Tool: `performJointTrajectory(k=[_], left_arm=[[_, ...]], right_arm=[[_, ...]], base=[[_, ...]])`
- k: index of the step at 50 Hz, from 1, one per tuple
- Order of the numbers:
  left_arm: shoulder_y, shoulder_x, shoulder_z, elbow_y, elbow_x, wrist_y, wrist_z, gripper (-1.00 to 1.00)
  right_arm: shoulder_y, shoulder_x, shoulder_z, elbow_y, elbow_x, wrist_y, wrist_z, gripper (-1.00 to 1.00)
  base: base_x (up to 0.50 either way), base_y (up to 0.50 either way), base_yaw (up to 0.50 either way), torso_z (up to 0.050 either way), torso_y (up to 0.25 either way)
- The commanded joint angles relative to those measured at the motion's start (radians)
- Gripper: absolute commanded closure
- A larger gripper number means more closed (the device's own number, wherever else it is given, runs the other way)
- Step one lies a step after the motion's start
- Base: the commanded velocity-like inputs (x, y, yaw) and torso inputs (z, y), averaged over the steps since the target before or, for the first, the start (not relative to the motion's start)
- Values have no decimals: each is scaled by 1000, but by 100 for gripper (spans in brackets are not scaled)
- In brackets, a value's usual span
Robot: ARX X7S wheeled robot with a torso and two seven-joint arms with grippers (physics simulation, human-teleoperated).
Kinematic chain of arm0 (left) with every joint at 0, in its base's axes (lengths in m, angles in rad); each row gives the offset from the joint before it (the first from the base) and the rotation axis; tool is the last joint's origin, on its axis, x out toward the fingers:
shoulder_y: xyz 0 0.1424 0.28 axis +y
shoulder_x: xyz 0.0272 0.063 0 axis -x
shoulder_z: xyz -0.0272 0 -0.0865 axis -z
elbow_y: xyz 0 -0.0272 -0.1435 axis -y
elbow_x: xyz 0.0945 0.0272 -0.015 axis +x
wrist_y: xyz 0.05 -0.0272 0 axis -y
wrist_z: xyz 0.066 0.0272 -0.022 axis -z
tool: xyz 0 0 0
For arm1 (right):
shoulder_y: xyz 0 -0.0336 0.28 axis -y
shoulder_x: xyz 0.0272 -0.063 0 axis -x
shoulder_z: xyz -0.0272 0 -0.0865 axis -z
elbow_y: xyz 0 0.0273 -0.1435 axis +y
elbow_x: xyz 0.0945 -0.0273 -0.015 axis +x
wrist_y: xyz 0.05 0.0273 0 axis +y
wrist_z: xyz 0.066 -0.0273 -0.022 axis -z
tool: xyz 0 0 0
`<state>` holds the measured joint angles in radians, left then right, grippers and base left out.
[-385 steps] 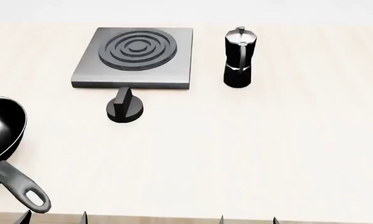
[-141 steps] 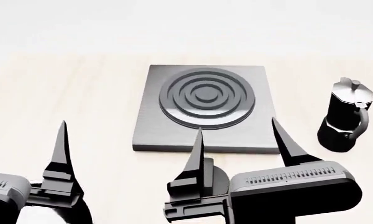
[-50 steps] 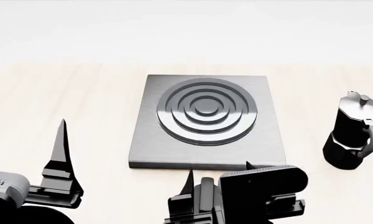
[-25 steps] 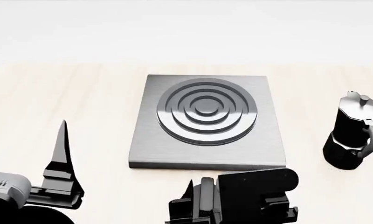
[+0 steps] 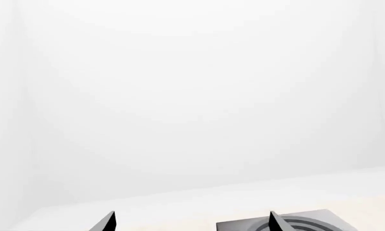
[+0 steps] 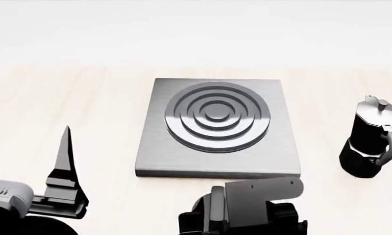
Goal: Turn on the stove.
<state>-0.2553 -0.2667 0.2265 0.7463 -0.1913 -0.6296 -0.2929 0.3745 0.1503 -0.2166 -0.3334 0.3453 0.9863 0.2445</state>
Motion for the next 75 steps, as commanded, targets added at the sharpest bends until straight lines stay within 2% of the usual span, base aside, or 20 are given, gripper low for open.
performJointTrajectory(k=[1,75], left_arm=[[-8,-3,4,-14,0,6,-7,-100],[-13,-27,19,-15,-32,11,-33,-100]], right_arm=[[20,-7,-6,61,3,-9,4,-100],[85,-15,-69,354,39,-85,-23,-100]], base=[[0,0,0,0,0],[0,0,0,0,0]])
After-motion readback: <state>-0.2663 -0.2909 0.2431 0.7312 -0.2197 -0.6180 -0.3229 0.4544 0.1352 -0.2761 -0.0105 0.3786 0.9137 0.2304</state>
